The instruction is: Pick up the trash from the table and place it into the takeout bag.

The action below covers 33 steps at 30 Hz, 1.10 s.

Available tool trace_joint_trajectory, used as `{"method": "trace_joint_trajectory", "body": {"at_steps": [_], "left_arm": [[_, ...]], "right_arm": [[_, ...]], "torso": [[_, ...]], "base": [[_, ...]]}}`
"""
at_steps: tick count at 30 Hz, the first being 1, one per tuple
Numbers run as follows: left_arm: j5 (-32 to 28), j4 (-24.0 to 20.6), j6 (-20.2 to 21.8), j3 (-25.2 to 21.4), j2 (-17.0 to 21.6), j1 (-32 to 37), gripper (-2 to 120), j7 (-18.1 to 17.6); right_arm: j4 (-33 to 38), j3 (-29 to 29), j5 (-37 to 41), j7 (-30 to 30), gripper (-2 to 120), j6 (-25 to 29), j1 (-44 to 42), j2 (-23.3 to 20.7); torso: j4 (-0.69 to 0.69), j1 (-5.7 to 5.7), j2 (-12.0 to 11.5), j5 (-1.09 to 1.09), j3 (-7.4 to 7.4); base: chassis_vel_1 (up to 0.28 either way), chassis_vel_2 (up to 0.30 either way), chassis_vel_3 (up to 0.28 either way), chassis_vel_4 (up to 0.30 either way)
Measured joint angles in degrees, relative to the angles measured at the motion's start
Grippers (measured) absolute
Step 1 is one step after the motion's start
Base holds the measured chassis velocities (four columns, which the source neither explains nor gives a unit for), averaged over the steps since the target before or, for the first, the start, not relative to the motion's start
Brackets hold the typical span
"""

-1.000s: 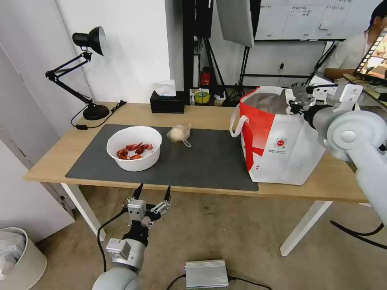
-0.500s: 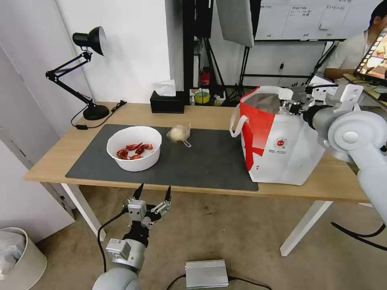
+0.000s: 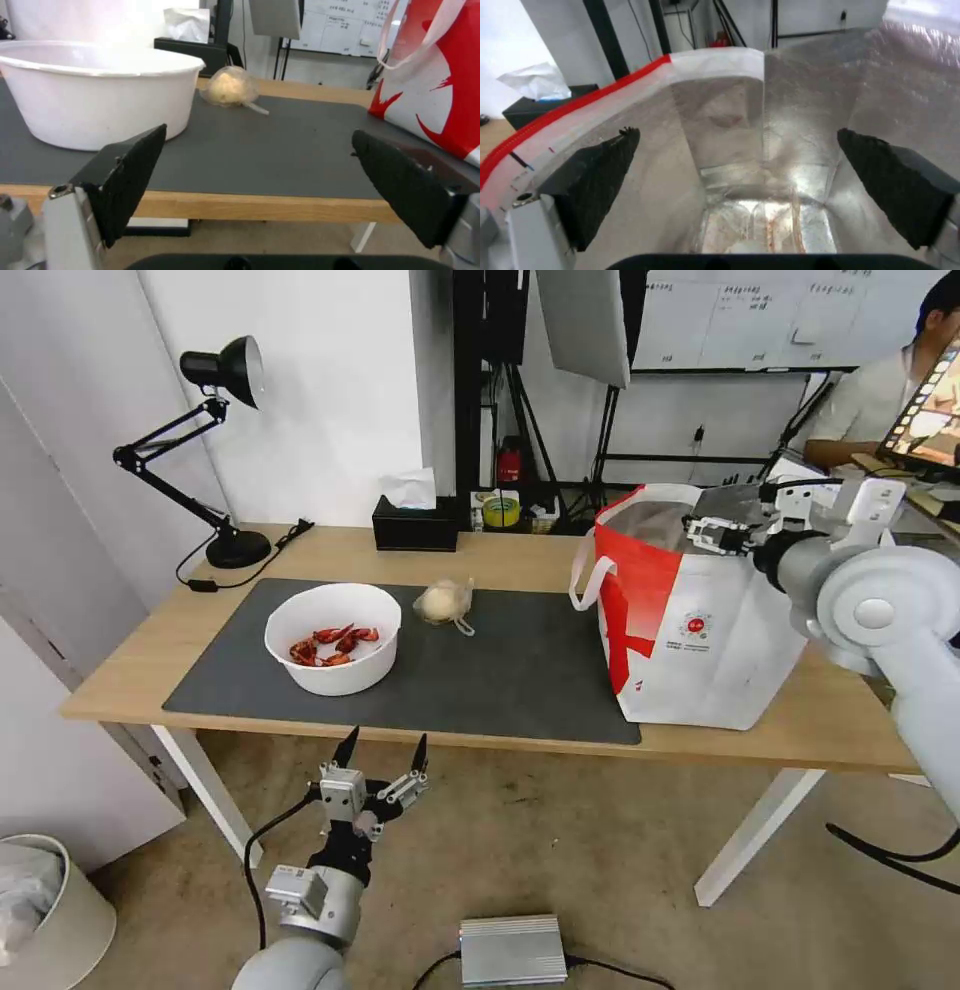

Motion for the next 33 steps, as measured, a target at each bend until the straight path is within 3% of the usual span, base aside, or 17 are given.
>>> {"method": "trace_joint_trajectory", "body": {"at_steps": [5,8,12,16,20,24,25,28,33], "left_arm": [[0.0,0.1,0.0,-0.2,-0.1,-0.3,100,0.0],[0.0,-0.2,0.0,-0.9,-0.1,-0.3,100,0.0],[0.0,-0.2,-0.1,-1.3,0.0,-0.1,100,0.0],[0.0,0.2,-0.4,-1.9,0.1,0.0,100,0.0],[0.0,0.3,-0.4,-1.9,0.1,-0.3,100,0.0],[0.0,0.4,-0.5,-2.0,-0.2,-0.7,100,0.0],[0.0,0.4,-0.5,-2.0,-0.2,-0.7,100,0.0],[-0.1,0.3,-0.6,-2.1,-0.2,-0.8,100,0.0],[-0.1,0.3,-0.7,-2.2,0.0,-0.6,100,0.0]], "right_arm": [[1.1,0.4,-2.6,-2.7,100,1.2,0.4,-0.3],[3.4,0.6,-9.7,-5.7,100,4.9,0.5,-0.8],[6.0,1.0,-11.8,-7.7,100,8.1,-0.8,-1.0],[12.6,2.5,-14.8,-13.6,100,16.3,-10.0,-1.7],[16.0,3.1,-17.9,-17.9,100,20.9,-17.8,-2.6],[17.0,3.8,-21.4,-22.6,100,27.3,-24.3,-2.6],[17.0,3.8,-21.4,-22.6,100,27.3,-24.3,-2.6],[16.8,4.2,-25.7,-24.9,100,34.8,-31.3,-0.9],[15.9,4.2,-30.4,-25.7,100,40.2,-38.6,0.9]], "torso": [[0.00,0.00,0.0,0.00,0.00],[0.00,0.00,0.0,0.00,0.00],[0.00,0.00,0.0,0.00,0.00],[0.00,0.00,0.0,-0.01,0.00],[0.00,-0.01,0.0,0.00,-0.01],[0.00,-0.01,0.0,-0.02,-0.01],[0.00,-0.01,0.0,-0.02,-0.01],[0.00,-0.01,0.0,-0.01,-0.01],[-0.01,-0.01,0.0,0.00,-0.01]], "base": [[0.000,0.000,0.000,0.000],[0.000,0.000,0.000,0.000],[0.000,0.000,0.000,0.000],[0.000,0.000,0.000,0.000],[0.000,0.000,0.000,0.000],[0.000,0.000,0.000,0.000],[0.000,0.000,0.000,0.000],[0.000,0.000,0.000,0.000],[0.000,0.000,0.000,0.000]]}}
